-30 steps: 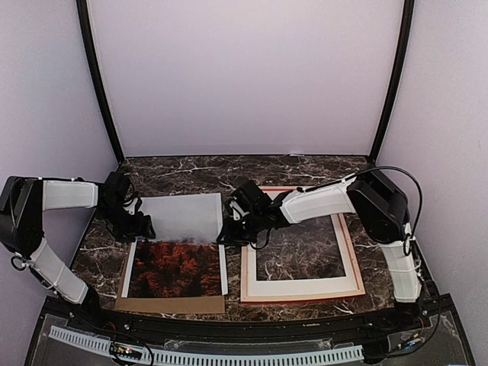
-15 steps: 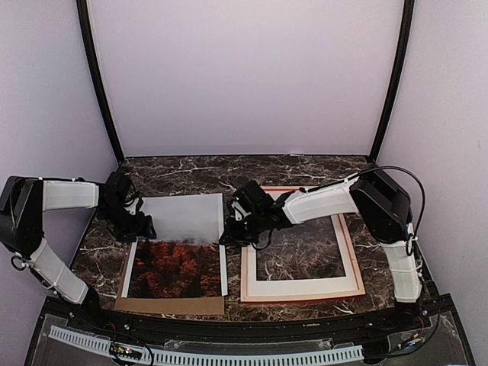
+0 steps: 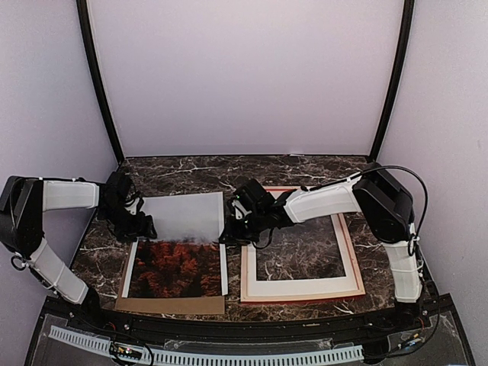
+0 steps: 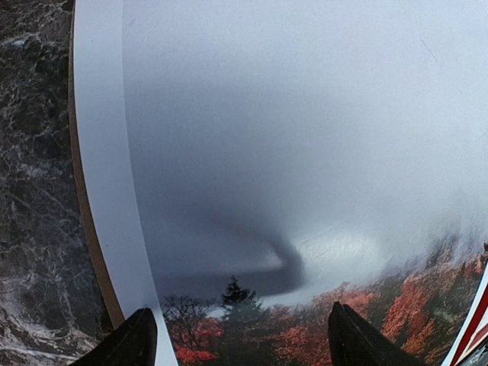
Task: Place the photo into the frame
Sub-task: Pick up the photo from the backboard.
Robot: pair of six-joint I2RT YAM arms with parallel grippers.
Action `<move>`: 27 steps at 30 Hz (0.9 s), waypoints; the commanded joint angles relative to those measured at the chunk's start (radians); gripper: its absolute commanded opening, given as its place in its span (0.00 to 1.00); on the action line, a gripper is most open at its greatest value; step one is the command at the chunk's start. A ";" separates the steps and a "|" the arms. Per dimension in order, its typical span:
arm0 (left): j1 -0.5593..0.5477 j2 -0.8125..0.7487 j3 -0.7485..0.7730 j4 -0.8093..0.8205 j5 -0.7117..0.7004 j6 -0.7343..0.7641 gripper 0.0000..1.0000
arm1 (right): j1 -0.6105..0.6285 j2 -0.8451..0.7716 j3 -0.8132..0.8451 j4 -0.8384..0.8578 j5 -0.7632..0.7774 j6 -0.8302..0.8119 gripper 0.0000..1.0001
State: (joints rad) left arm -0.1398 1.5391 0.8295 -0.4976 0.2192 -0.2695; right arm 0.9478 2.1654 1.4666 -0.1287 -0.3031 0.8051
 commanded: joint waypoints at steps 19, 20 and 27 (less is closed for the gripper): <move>-0.029 0.046 -0.021 -0.023 0.097 -0.010 0.79 | 0.006 -0.004 0.037 0.024 -0.025 -0.014 0.24; -0.029 0.045 -0.021 -0.023 0.096 -0.010 0.79 | 0.006 -0.004 0.029 0.033 -0.029 -0.006 0.23; -0.029 0.033 -0.021 -0.013 0.117 -0.012 0.79 | 0.007 -0.009 -0.011 0.110 -0.059 0.024 0.15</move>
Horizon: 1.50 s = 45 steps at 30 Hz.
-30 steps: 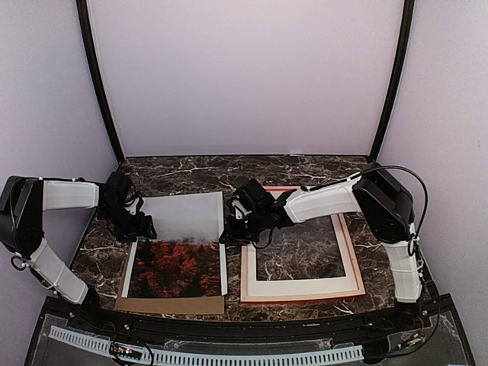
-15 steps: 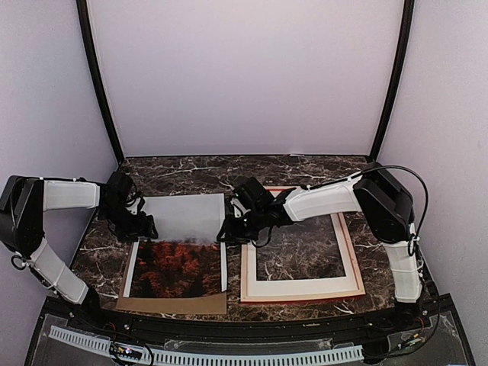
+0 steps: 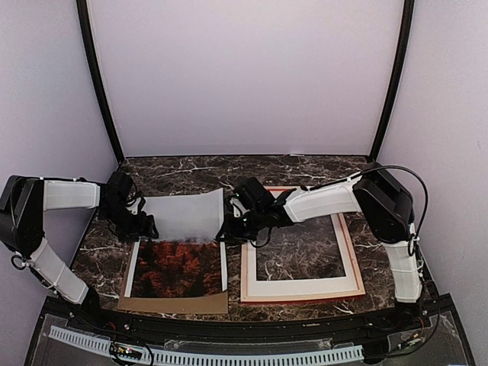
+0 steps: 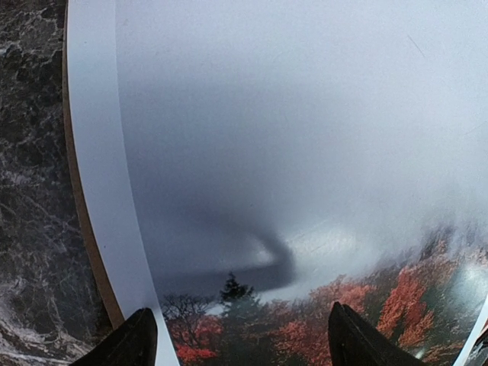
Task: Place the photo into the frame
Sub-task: Pick up the photo from the backboard, then turn over the photo.
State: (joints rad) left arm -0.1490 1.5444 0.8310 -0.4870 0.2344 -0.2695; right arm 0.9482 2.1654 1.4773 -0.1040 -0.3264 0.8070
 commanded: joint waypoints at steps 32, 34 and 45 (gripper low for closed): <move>-0.383 -0.254 0.372 0.352 0.083 -0.518 0.76 | 0.064 -0.219 0.631 -0.744 0.612 -0.327 0.00; -0.393 -0.249 0.373 0.361 0.076 -0.525 0.76 | 0.071 -0.225 0.677 -0.794 0.694 -0.338 0.00; -0.397 -0.300 0.322 0.343 0.017 -0.503 0.75 | 0.123 -0.171 0.933 -1.089 1.116 -0.368 0.00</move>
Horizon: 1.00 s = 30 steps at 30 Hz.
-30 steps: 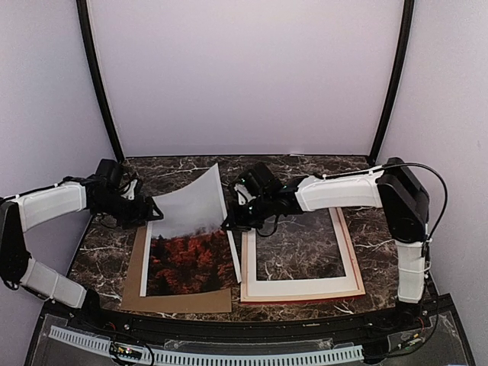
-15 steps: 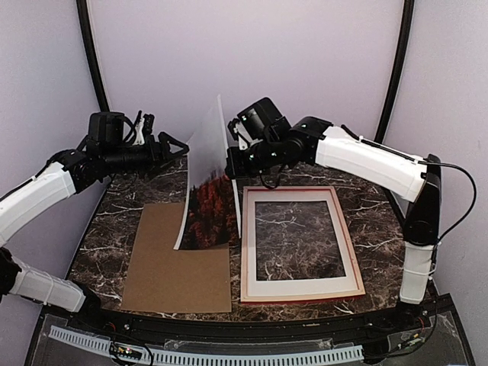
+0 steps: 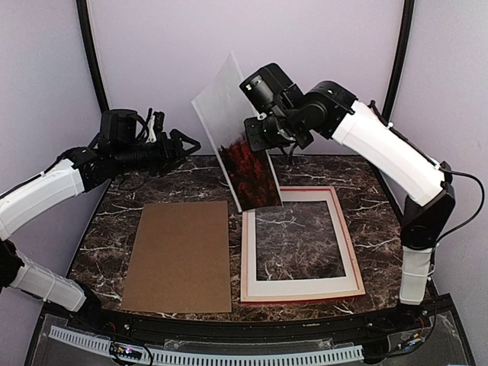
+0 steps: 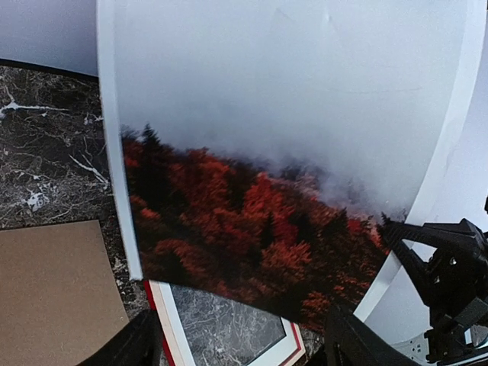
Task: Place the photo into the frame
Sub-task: Turn over the photo.
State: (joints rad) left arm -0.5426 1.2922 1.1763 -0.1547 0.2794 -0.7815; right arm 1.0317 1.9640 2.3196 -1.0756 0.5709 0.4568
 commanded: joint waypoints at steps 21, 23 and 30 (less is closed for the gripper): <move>-0.007 -0.150 -0.321 0.312 -0.037 -0.206 0.75 | 0.122 0.179 -0.177 0.155 -0.073 -0.026 0.05; -0.007 -0.167 -0.372 0.331 -0.058 -0.235 0.76 | 0.121 0.204 -0.197 0.194 -0.130 -0.019 0.05; -0.007 -0.189 -0.475 0.268 -0.130 -0.284 0.75 | 0.112 0.258 -0.282 0.320 -0.296 0.011 0.03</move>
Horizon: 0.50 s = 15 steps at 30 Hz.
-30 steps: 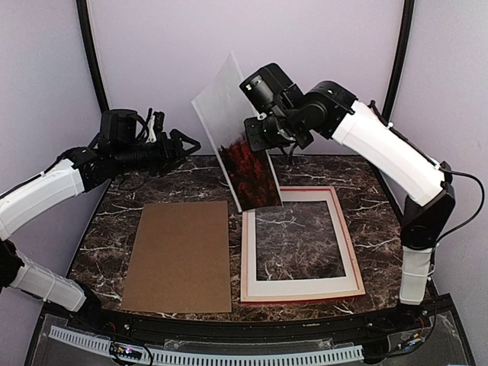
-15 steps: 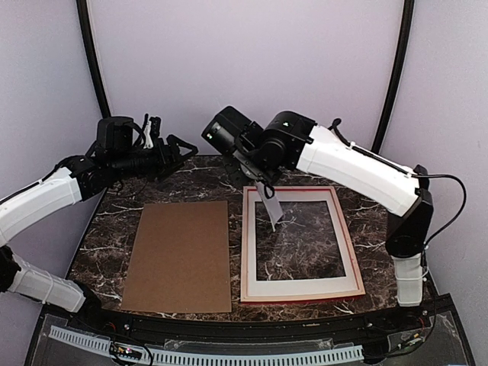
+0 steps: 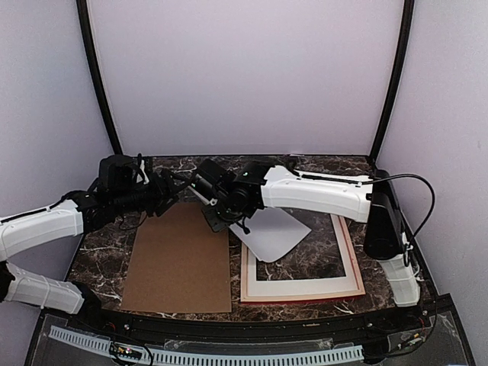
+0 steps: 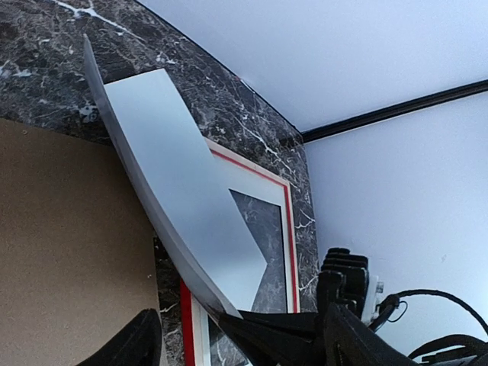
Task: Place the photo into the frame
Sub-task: Turn over the photo.
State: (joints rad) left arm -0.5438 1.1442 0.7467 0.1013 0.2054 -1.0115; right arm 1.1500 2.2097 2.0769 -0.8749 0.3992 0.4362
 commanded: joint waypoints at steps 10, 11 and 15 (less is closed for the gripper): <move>-0.005 0.029 -0.119 0.057 -0.076 -0.097 0.75 | -0.021 -0.005 -0.188 0.272 -0.247 0.094 0.01; -0.005 0.039 -0.118 0.062 -0.070 -0.097 0.75 | -0.023 -0.009 -0.198 0.286 -0.255 0.099 0.01; -0.005 0.102 -0.106 0.084 -0.055 -0.093 0.75 | -0.022 -0.010 -0.227 0.318 -0.275 0.119 0.01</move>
State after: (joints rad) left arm -0.5438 1.2057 0.6361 0.1455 0.1383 -1.1007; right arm 1.1313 2.2234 1.8740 -0.6407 0.1711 0.5167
